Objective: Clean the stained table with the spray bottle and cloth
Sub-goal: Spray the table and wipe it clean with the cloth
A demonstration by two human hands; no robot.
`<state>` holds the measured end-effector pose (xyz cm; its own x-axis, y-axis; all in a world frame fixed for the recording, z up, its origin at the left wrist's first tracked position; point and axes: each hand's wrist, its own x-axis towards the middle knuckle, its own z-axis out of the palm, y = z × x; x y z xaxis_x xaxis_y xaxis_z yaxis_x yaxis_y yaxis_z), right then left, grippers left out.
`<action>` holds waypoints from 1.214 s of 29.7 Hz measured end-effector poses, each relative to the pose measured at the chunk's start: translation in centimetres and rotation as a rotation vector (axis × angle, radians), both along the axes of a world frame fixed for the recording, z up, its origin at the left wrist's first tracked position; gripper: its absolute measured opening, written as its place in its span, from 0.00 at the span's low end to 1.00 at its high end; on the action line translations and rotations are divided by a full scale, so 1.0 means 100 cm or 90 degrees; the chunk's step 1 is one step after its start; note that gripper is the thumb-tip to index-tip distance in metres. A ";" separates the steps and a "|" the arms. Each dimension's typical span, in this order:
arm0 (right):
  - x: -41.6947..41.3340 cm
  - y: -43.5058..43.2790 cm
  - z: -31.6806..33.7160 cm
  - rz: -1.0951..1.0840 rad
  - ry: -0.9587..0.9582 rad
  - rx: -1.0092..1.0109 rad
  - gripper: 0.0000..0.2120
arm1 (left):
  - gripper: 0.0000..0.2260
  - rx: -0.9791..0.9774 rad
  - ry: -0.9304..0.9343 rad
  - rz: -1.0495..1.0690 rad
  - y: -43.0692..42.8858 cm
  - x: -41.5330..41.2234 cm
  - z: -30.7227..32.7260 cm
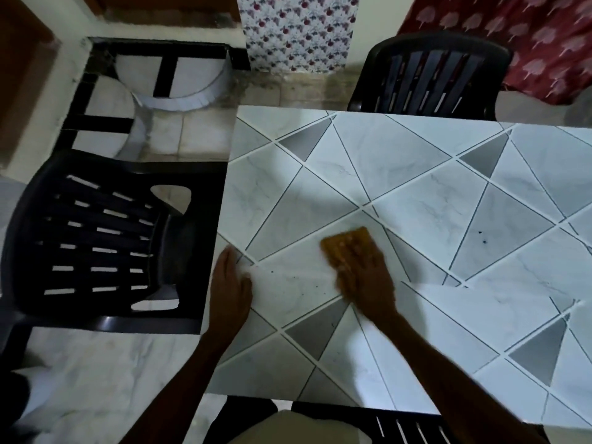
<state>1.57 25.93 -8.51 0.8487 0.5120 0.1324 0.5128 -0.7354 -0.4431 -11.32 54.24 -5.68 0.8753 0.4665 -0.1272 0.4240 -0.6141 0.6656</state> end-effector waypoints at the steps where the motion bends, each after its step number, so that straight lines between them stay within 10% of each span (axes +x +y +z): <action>1: 0.022 0.004 0.000 -0.096 0.018 -0.025 0.25 | 0.28 -0.017 0.001 0.007 -0.003 -0.004 0.001; 4: 0.066 0.057 0.013 -0.178 0.054 -0.103 0.28 | 0.28 -0.022 -0.010 0.001 -0.006 -0.022 0.003; 15: -0.107 0.095 0.011 0.418 -0.043 -0.128 0.23 | 0.25 -0.160 0.043 0.160 0.006 -0.104 0.016; 23: -0.027 0.210 0.019 -0.018 0.059 -0.133 0.31 | 0.21 -0.273 0.033 0.158 0.027 -0.142 0.016; 29: -0.145 0.202 -0.005 0.197 0.068 -0.095 0.27 | 0.16 -0.579 0.020 0.357 0.050 -0.151 0.003; 36: -0.252 0.135 0.025 0.347 -0.035 -0.099 0.25 | 0.17 -0.657 0.069 0.342 0.056 -0.161 0.010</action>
